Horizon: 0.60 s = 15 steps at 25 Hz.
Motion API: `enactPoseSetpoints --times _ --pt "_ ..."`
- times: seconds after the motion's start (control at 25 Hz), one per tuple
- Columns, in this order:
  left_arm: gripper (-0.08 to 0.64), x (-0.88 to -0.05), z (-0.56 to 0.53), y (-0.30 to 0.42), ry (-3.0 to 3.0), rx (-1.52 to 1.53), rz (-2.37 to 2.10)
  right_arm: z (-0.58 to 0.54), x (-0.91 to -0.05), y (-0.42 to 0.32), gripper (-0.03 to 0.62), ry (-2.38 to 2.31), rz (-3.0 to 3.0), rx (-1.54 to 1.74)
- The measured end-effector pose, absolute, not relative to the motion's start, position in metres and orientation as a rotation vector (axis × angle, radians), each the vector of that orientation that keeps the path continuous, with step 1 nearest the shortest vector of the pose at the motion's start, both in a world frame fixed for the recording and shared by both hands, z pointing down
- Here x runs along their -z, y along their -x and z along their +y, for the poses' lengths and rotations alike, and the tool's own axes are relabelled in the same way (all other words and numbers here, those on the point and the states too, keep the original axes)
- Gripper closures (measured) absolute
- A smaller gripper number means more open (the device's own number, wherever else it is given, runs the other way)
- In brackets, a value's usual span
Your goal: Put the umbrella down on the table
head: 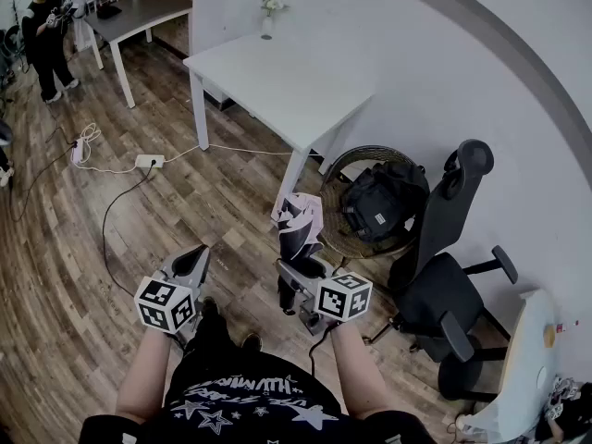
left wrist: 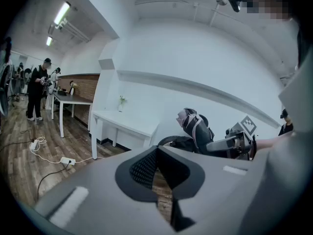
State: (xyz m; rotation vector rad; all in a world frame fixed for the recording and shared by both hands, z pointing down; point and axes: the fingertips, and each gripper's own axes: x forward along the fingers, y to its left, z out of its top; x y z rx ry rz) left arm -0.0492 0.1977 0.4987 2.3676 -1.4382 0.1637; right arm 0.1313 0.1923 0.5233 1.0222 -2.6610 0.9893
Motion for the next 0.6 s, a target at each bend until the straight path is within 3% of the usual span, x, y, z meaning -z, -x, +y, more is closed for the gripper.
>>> enactPoseSetpoints --times 0.6 --pt "0.557 -0.490 0.194 0.032 -2.409 -0.183 -1.408 0.196 -0.519 -0.146 0.356 -1.053 -2.669 -0.975"
